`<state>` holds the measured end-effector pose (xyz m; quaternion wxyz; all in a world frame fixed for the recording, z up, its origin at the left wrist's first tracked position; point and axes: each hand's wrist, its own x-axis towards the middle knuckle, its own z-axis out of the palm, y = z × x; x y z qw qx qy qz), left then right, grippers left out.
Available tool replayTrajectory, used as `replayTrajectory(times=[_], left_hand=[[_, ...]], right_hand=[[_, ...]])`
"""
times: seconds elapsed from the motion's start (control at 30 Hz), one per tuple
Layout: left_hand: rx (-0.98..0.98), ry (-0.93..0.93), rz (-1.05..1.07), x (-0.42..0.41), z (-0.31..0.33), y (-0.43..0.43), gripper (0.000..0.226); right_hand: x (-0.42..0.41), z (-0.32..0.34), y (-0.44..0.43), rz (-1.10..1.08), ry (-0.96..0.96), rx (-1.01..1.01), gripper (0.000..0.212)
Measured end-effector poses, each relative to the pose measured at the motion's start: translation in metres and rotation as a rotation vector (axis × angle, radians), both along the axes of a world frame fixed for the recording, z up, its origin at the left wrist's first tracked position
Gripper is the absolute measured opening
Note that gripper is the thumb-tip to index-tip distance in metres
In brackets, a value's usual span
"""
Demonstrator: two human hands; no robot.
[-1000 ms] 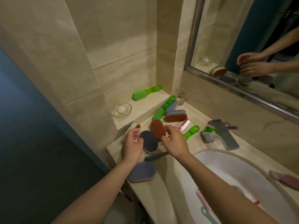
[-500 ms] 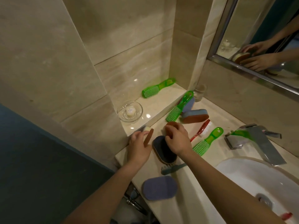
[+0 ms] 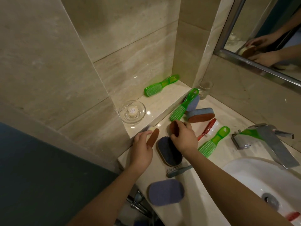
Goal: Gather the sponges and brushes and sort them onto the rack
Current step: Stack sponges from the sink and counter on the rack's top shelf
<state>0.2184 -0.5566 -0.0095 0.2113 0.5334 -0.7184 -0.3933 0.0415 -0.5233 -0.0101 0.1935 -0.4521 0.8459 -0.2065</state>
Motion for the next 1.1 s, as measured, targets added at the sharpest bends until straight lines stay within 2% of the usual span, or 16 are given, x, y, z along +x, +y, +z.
replayTrajectory(times=[0.1, 0.17, 0.27, 0.4, 0.5, 0.63, 0.8, 0.97, 1.1], left_hand=[[-0.007, 0.105, 0.021, -0.001, 0.009, 0.005, 0.055], [-0.021, 0.195, 0.047, -0.005, 0.018, 0.009, 0.056], [-0.036, 0.319, 0.123, -0.02, 0.033, 0.015, 0.054], [0.018, 0.472, 0.174, -0.046, 0.052, 0.025, 0.051], [0.111, 0.59, 0.193, -0.067, 0.067, 0.04, 0.049], [0.261, 0.611, 0.194, -0.096, 0.082, 0.066, 0.035], [0.463, 0.662, 0.08, -0.135, 0.104, 0.114, 0.01], [0.407, 0.581, -0.072, -0.167, 0.124, 0.172, 0.032], [0.383, 0.567, -0.122, -0.192, 0.137, 0.219, 0.032]], right_hand=[[0.0, 0.007, 0.008, -0.004, 0.052, -0.197, 0.065], [0.001, 0.014, 0.011, -0.051, 0.004, -0.336, 0.064], [0.004, 0.024, 0.014, -0.185, -0.253, -0.447, 0.06], [0.001, 0.041, 0.024, -0.316, -0.647, -0.453, 0.046], [-0.006, 0.057, 0.042, -0.382, -0.785, -0.45, 0.042], [-0.028, 0.084, 0.076, -0.474, -0.85, -0.483, 0.038], [-0.058, 0.113, 0.135, -0.543, -0.923, -0.566, 0.022], [-0.084, 0.14, 0.201, -0.628, -0.927, -0.634, 0.026], [-0.1, 0.157, 0.255, -0.604, -0.872, -0.655, 0.031]])
